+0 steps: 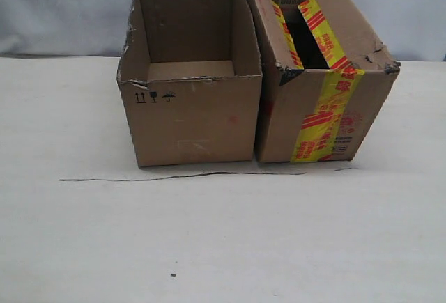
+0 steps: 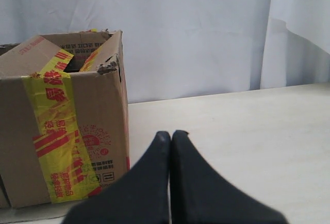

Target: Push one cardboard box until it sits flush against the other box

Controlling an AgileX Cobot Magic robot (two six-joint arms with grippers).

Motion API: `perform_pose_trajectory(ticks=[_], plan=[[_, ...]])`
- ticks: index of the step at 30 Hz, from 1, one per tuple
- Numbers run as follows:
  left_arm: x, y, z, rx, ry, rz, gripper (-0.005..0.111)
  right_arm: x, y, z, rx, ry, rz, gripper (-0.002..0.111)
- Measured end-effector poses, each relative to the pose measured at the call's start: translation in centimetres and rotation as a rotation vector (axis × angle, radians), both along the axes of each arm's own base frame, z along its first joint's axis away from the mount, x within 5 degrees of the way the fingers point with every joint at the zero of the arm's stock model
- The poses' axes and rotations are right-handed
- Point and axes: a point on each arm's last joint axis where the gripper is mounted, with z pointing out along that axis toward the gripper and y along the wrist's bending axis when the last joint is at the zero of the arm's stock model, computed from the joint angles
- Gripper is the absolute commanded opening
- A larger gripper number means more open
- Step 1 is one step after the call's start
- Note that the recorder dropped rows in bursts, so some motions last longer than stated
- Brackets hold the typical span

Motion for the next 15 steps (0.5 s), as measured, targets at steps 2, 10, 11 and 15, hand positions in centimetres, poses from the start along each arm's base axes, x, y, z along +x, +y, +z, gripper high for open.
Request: perform_pose_trajectory(ticks=[2,10,11,15], plan=[[-0.52,0.18,-0.56,0.027,0.049,-0.005,0.000,0.00,0.00,0.00,0.000,0.000,0.000,0.000],[-0.75,0.23,-0.88,0.041,0.079,-0.010,0.000,0.00,0.00,0.00,0.000,0.000,0.000,0.000],[-0.75,0.23,-0.88,0.041,0.079,-0.010,0.000,0.00,0.00,0.00,0.000,0.000,0.000,0.000],[-0.85,0.38,-1.26,0.058,0.074,-0.001,0.000,0.00,0.00,0.00,0.000,0.000,0.000,0.000]])
